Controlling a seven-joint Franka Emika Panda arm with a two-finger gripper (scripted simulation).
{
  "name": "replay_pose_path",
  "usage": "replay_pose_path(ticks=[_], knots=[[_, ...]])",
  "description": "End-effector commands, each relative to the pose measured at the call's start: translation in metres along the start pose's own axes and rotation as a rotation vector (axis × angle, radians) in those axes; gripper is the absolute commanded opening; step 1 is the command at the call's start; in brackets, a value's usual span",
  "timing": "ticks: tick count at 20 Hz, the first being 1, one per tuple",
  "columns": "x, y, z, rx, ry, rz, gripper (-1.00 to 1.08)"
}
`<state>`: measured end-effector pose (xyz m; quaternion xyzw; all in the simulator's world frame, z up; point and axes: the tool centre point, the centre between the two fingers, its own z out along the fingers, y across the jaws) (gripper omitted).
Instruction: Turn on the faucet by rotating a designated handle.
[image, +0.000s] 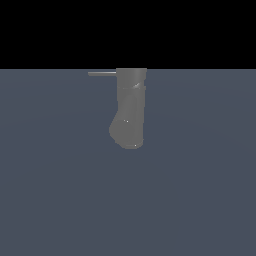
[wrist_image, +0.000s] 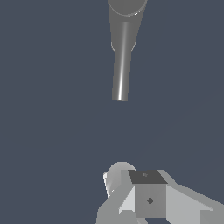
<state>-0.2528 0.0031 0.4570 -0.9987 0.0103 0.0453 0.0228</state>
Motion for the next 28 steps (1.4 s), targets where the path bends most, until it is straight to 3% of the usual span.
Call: replay_pose_path(ticks=[1,9,15,28], knots=[[0.000,0.000,0.000,0.000,0.000,0.000,-1.00],[0.004,-0.021,-0.004,0.007,0.022,-0.039,-1.00],[0.005,-0.022,-0.005,0.009,0.022,-0.036,-1.00],[0.042,-0.028,-0.006,0.069,0.012,0.107,-1.00]])
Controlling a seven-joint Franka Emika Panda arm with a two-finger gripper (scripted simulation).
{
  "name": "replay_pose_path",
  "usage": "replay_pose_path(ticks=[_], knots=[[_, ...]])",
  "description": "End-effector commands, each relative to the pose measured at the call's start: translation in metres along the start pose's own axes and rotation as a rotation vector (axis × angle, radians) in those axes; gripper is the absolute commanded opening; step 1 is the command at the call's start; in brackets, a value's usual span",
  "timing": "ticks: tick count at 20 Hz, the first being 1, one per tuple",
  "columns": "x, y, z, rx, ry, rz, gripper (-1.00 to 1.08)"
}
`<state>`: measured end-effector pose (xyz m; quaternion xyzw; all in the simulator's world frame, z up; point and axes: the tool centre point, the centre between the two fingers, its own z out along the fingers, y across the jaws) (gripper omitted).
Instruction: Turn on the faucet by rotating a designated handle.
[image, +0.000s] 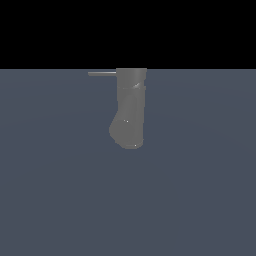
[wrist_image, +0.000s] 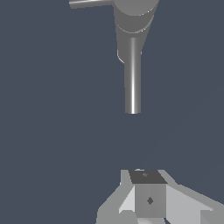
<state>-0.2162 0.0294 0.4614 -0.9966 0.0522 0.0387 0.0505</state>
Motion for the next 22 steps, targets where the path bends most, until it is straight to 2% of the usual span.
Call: replay_pose_path(ticks=[1,12,22], knots=[[0.011,-0.003,0.001,0.016,-0.004,0.046,-1.00],[0.077,-0.018,0.012,0.080,-0.037,0.323,-1.00],[0.139,-0.031,0.036,0.097,-0.063,0.598,-1.00]])
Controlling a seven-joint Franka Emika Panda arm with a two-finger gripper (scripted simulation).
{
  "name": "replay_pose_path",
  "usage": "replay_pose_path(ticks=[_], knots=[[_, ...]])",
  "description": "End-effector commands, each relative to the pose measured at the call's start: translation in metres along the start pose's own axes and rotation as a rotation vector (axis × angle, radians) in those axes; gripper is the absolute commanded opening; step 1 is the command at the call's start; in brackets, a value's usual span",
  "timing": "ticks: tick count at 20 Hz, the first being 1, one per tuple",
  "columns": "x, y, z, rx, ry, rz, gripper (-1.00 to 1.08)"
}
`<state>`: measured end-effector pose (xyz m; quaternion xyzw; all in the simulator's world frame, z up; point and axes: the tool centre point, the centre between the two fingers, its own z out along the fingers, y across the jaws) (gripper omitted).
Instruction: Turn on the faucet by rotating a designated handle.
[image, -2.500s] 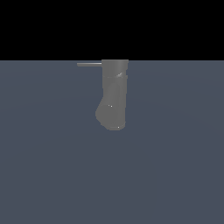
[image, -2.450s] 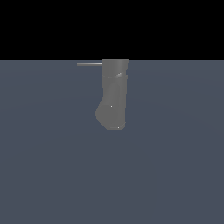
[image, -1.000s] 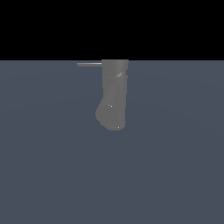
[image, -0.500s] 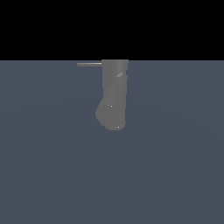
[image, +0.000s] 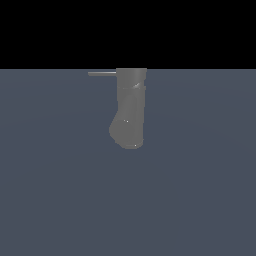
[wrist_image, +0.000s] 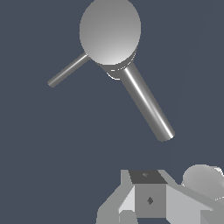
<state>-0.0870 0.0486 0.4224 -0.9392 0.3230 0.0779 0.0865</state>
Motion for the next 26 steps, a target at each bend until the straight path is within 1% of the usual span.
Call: replay_pose_path(ticks=[1,8,14,20,26], knots=[[0.012,-0.011,0.007,0.002,-0.002,0.071,-1.00],[0.044,-0.039,0.030,-0.002,0.006,0.268,-1.00],[0.070,-0.062,0.052,-0.010,0.028,0.434,-1.00],[0.094,-0.085,0.076,-0.018,0.067,0.596,-1.00],[0.116,-0.108,0.101,-0.021,0.120,0.751,-1.00]])
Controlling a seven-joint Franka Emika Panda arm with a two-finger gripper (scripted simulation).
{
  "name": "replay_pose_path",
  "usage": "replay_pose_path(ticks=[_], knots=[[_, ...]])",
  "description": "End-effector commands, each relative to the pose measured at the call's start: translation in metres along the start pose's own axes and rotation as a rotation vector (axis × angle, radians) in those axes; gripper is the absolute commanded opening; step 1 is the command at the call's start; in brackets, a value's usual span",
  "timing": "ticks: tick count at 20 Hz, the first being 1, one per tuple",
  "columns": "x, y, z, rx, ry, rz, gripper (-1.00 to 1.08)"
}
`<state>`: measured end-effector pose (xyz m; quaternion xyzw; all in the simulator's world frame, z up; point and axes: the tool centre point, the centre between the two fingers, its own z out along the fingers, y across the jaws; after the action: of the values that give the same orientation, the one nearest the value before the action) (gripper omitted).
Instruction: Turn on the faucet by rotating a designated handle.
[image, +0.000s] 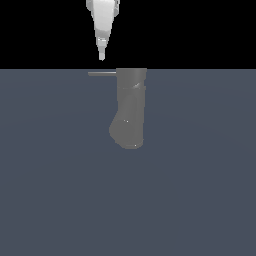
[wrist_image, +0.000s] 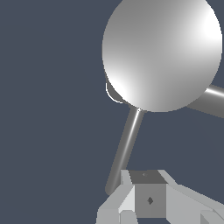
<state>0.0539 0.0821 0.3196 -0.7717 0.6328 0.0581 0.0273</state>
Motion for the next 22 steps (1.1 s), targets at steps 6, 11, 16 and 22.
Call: replay_pose_path(ticks=[6,11,16,22], knots=[[-0.003,-0.033,0.028,0.021,0.065,0.167,-1.00],[-0.006,-0.047,0.040,0.036,0.097,0.235,-1.00],[-0.008,-0.054,0.046,0.046,0.115,0.272,-1.00],[-0.008,-0.056,0.048,0.049,0.119,0.281,-1.00]])
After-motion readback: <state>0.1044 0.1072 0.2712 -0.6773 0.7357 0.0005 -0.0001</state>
